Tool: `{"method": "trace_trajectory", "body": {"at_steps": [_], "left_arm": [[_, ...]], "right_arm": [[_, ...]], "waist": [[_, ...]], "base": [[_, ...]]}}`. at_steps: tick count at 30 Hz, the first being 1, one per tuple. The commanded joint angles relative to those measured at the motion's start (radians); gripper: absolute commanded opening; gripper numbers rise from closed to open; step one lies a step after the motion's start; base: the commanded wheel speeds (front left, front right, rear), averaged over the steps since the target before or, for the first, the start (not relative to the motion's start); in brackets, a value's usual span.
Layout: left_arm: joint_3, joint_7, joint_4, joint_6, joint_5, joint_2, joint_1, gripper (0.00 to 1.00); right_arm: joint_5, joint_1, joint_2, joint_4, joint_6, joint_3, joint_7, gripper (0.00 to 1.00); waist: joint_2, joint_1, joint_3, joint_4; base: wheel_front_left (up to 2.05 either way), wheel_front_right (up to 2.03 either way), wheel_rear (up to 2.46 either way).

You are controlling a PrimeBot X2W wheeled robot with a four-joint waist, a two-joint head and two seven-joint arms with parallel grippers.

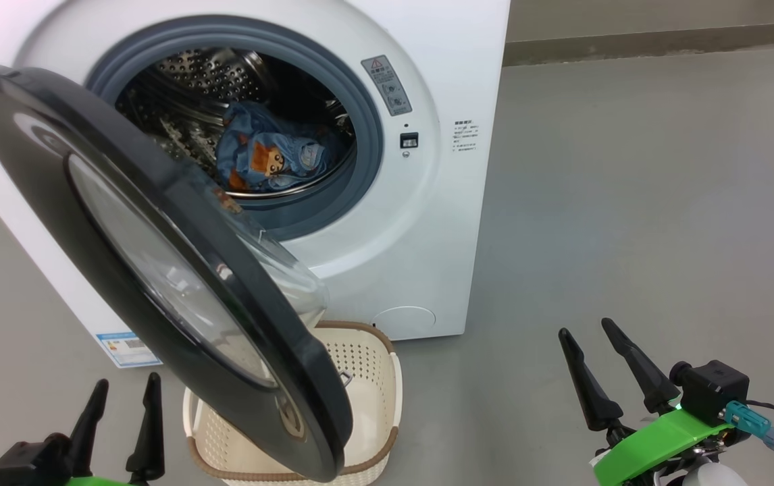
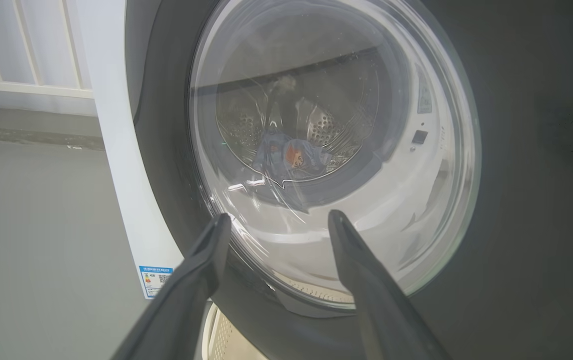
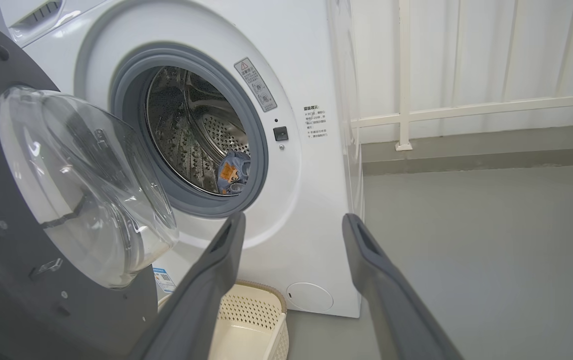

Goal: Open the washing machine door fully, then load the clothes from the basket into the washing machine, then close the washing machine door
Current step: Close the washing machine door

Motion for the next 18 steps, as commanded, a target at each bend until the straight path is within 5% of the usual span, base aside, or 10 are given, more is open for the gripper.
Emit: {"method": "trace_trajectory", "body": {"at_steps": [1,7,8,9,10,12,18], "left_arm": [[0.039,-0.013,-0.028,-0.003,0.012,0.015,-0.022,1.00],[0.041,-0.013,-0.030,-0.003,0.009,0.009,-0.025,1.00],[0.044,-0.013,-0.033,-0.003,0.009,0.007,-0.025,1.00],[0.047,-0.013,-0.036,-0.003,0.010,0.005,-0.024,1.00],[0.049,-0.013,-0.040,-0.003,0.010,0.004,-0.023,1.00],[0.052,-0.013,-0.046,-0.003,0.010,0.001,-0.020,1.00],[0.045,-0.013,-0.052,-0.003,0.006,-0.005,-0.016,1.00]], "right_arm": [[0.002,-0.028,-0.012,-0.022,0.002,0.019,-0.005,1.00],[0.007,-0.026,-0.007,-0.028,0.002,0.013,-0.005,0.96],[0.026,-0.028,0.002,-0.037,0.002,0.008,-0.005,0.79],[0.038,-0.029,0.005,-0.047,0.002,0.006,-0.005,0.50],[0.043,-0.032,0.003,-0.055,0.002,0.007,-0.005,0.42],[0.056,-0.039,0.004,-0.073,0.002,0.010,-0.005,0.00],[0.103,-0.058,0.014,-0.126,0.002,0.026,-0.005,0.00]], "waist": [[0.0000,0.0000,0.000,0.003],[0.0000,0.0000,0.001,0.018],[0.0000,0.0000,0.001,0.021],[0.0000,0.0000,0.001,0.023],[0.0000,0.0000,0.001,0.026],[0.0000,0.0000,0.000,0.032],[0.0000,0.0000,-0.004,0.063]], "base": [[0.00,0.00,0.00],[0.00,0.00,0.00],[0.00,0.00,0.00],[0.00,0.00,0.00],[0.00,0.00,0.00],[0.00,0.00,0.00],[0.00,0.00,0.00]]}}
